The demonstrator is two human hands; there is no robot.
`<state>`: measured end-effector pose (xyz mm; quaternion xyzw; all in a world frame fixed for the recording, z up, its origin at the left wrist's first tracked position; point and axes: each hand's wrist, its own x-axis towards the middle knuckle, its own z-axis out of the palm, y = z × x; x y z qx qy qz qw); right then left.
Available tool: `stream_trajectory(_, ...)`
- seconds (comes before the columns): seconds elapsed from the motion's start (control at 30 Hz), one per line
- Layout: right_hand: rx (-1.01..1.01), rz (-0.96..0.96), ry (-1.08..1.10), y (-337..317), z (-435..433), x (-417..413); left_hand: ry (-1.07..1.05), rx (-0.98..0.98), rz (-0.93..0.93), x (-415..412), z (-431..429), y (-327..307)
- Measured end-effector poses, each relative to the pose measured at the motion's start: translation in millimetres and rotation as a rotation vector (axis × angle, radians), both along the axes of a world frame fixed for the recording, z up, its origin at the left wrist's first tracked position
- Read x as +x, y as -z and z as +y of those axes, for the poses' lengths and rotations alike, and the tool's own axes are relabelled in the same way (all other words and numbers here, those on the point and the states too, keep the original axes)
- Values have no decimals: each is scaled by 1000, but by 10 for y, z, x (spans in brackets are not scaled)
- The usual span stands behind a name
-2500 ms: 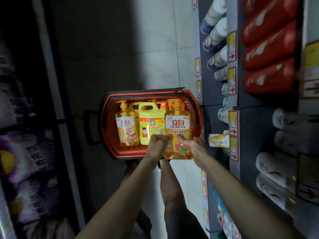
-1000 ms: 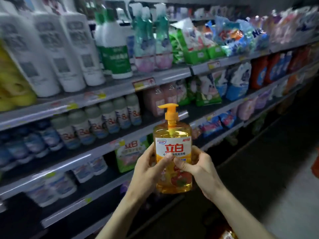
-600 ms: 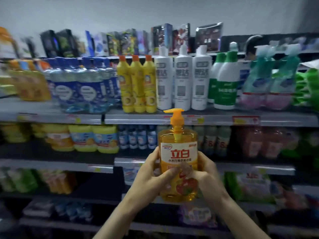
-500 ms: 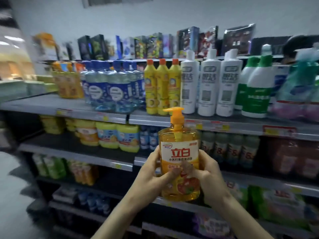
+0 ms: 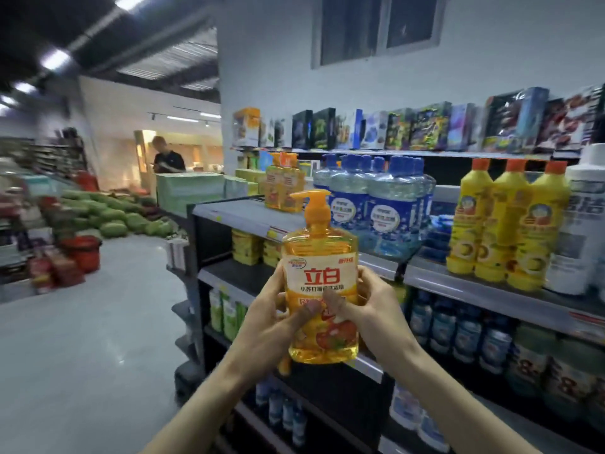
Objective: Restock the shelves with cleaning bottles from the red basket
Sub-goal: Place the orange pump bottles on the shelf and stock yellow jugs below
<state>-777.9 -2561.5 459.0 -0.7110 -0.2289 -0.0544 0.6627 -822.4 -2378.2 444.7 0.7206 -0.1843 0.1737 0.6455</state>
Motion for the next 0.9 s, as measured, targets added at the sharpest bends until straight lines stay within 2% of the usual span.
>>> stream_trajectory(0.27, -17, -108, -62, -233, 1263, 677, -89, 139, -117, 592, 1381, -284)
stream_trajectory(0.5, -60, -223, -64, -456, 1975, 1490, -171, 235, -199, 1399, 2111, -479)
stream_trajectory(0.9, -96, -475, -9, -825, 2956, 3725, -370, 288, -381, 3532, 2910, -782)
